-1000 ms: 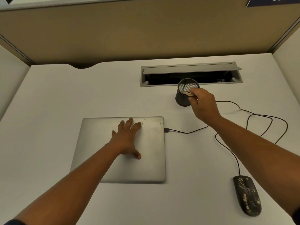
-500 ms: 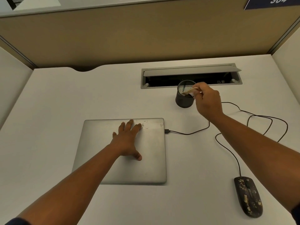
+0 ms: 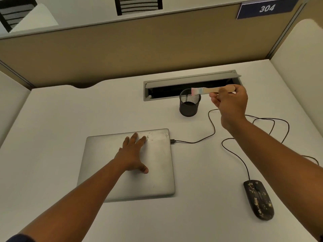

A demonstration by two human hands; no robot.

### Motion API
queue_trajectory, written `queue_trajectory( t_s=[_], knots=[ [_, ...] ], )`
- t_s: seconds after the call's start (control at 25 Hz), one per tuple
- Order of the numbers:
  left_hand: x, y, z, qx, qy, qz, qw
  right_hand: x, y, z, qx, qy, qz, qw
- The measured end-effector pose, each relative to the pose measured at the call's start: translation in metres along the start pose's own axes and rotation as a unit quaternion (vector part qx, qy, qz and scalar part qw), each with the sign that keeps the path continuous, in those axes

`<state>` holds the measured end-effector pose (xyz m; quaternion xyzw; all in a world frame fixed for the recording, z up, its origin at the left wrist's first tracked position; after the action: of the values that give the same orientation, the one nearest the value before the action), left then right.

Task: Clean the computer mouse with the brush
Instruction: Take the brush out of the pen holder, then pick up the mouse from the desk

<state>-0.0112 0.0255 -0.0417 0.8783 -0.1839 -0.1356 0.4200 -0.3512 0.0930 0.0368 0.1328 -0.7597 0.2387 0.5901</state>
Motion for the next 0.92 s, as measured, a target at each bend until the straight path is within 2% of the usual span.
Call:
queue_trajectory(
  t_s=[0.2,0.4,0.64,0.76,0.92],
  knots=[
    [-0.004,-0.008,-0.016,-0.019,-0.051,0.007,0.998,0.006,0.045,-0.050,-0.042,-0.072,0.104,0.991],
    [-0.027,-0.012,-0.035,-0.048,-0.184,0.039,0.981,0.016,0.094,-0.126,-0.108,-0.064,0.171,0.977],
    [-0.112,-0.035,-0.066,-0.072,-0.351,-0.009,0.934,0.026,0.175,-0.208,-0.219,-0.046,0.171,0.959],
    [-0.158,-0.057,-0.083,-0.044,-0.381,-0.061,0.922,0.024,0.221,-0.234,-0.267,-0.050,0.166,0.948],
    [-0.211,-0.097,-0.096,-0.016,-0.364,-0.148,0.919,0.013,0.276,-0.252,-0.298,-0.070,0.170,0.937]
  ],
)
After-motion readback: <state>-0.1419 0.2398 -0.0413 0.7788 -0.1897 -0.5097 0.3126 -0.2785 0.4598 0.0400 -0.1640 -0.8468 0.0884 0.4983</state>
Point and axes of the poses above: each hand's wrist, its own z-axis towards the middle knuckle, its own y-axis out of the back of the hand, x = y × z, the point moved 1 cm from there along z, towards the middle knuckle, and after that the axes turned 6 degrees about z, right-handed, at the moved point
